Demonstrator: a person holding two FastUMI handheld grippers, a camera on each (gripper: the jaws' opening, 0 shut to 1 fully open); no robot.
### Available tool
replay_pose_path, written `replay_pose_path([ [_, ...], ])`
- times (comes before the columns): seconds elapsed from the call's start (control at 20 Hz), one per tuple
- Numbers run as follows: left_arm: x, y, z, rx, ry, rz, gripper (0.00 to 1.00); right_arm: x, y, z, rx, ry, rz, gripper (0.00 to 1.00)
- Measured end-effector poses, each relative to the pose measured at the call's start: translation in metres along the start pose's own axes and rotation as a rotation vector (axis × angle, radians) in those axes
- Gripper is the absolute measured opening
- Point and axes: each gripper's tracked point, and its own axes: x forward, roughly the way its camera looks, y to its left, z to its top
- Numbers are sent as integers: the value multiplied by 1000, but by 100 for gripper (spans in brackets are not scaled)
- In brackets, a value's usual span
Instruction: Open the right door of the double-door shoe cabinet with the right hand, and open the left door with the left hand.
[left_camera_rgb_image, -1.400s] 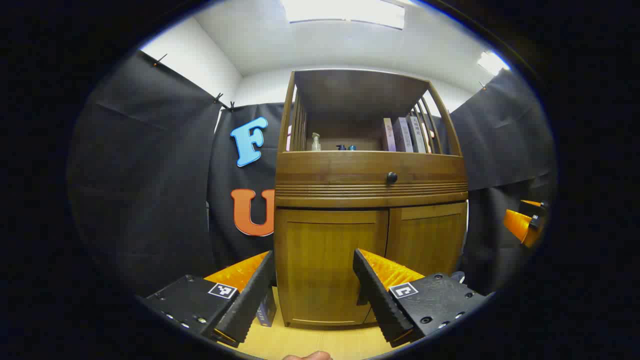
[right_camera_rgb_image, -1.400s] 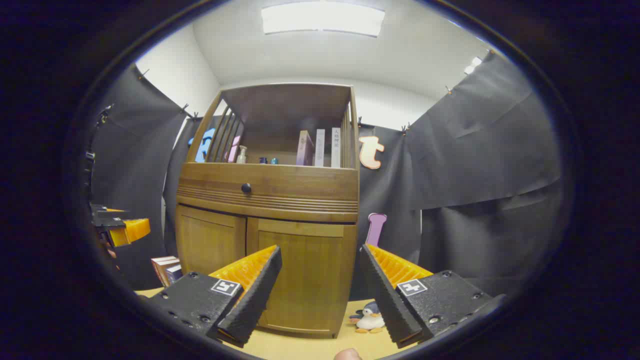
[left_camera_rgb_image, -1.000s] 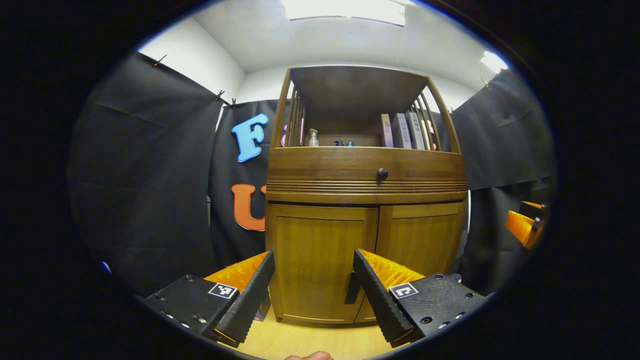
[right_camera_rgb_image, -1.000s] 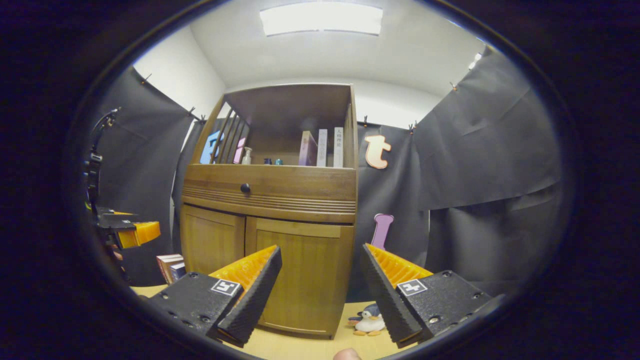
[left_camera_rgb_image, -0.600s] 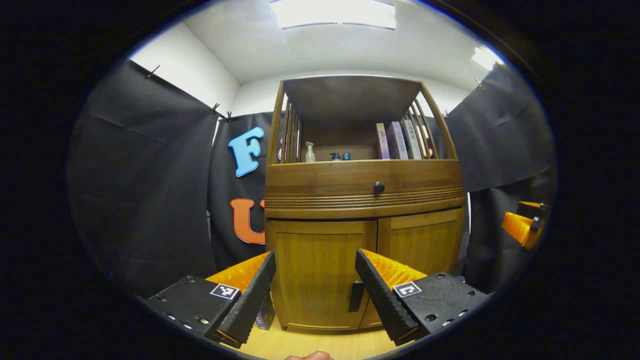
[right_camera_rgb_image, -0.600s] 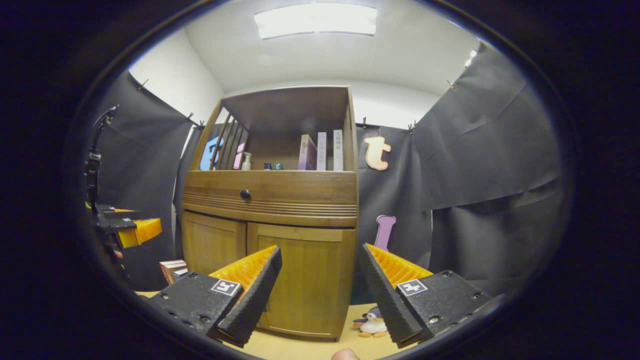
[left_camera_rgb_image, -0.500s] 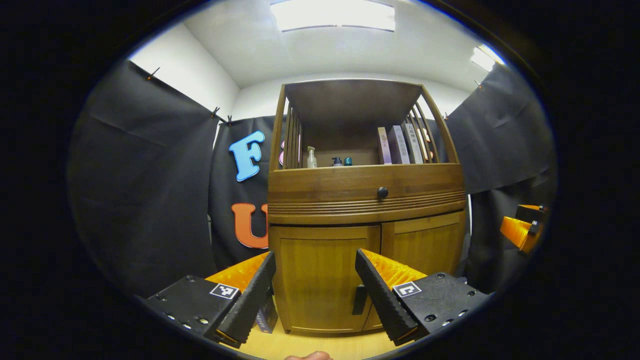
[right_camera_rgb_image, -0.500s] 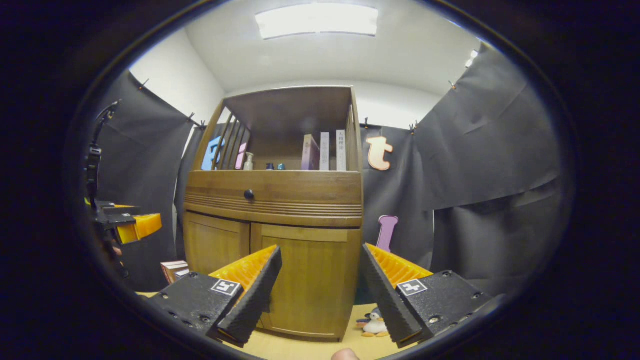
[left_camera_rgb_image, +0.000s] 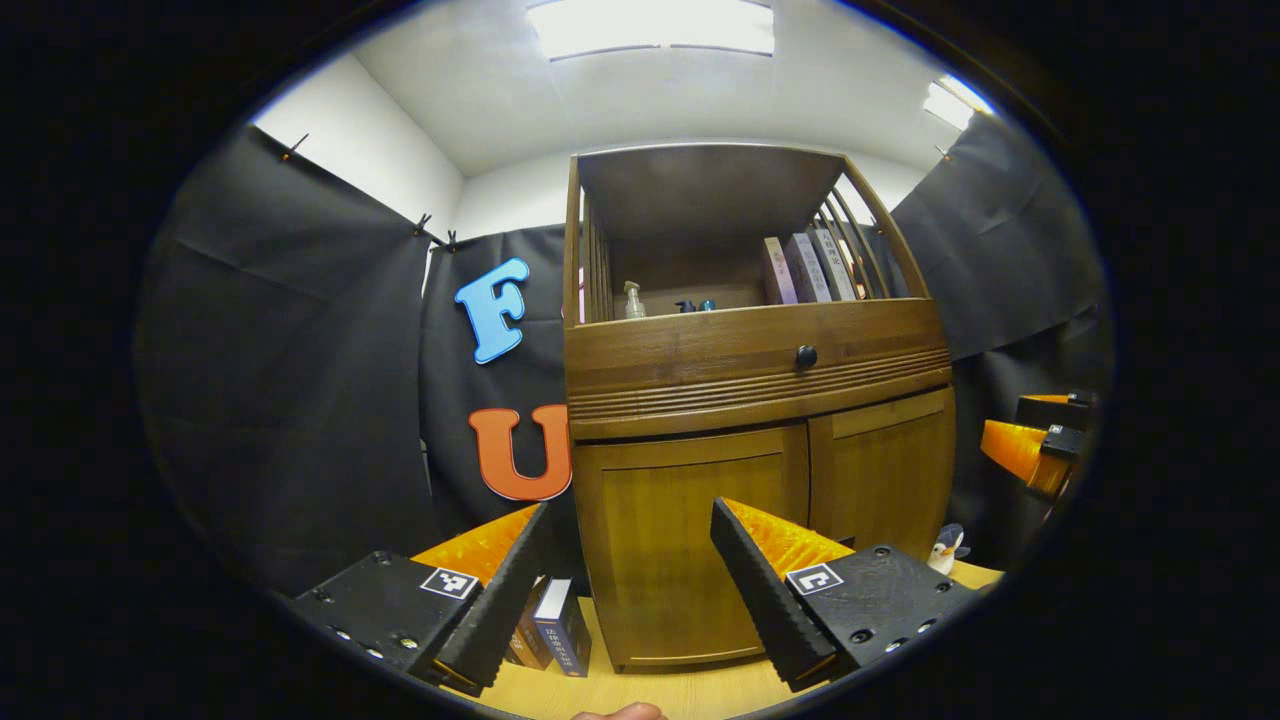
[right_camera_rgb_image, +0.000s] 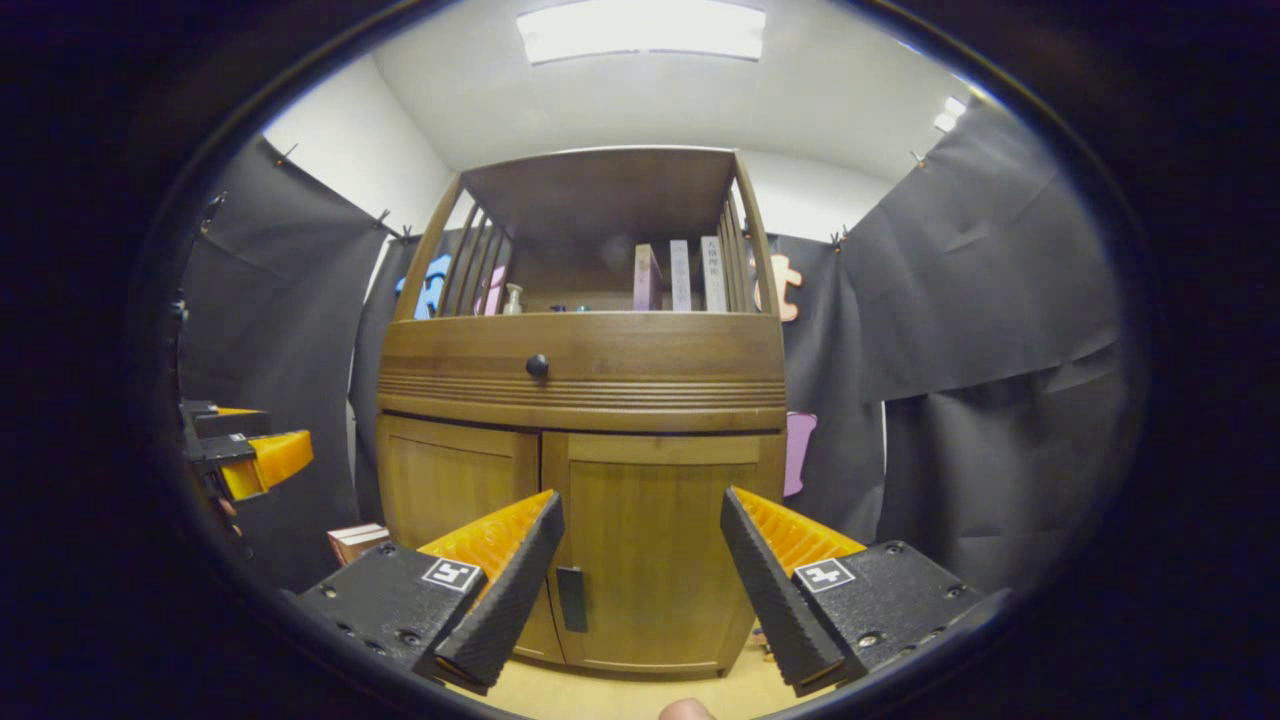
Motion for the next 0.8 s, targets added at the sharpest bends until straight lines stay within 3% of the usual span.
replay_pose_path([
  [0.1, 4, 11, -2, -11, -13, -7, 100, 10, 12, -10, 6, 22, -5, 99],
  [0.4, 17, 32, -25, -74, 16, 10, 96, 55, 52, -75, 24, 146, -1, 99],
  [0.75, 23, 48, -42, -73, 38, 20, 100, 99, 57, -148, 119, 312, 3, 96],
  [0.8, 24, 48, -44, -88, 43, 19, 96, 105, 58, -156, 138, 333, 10, 96],
])
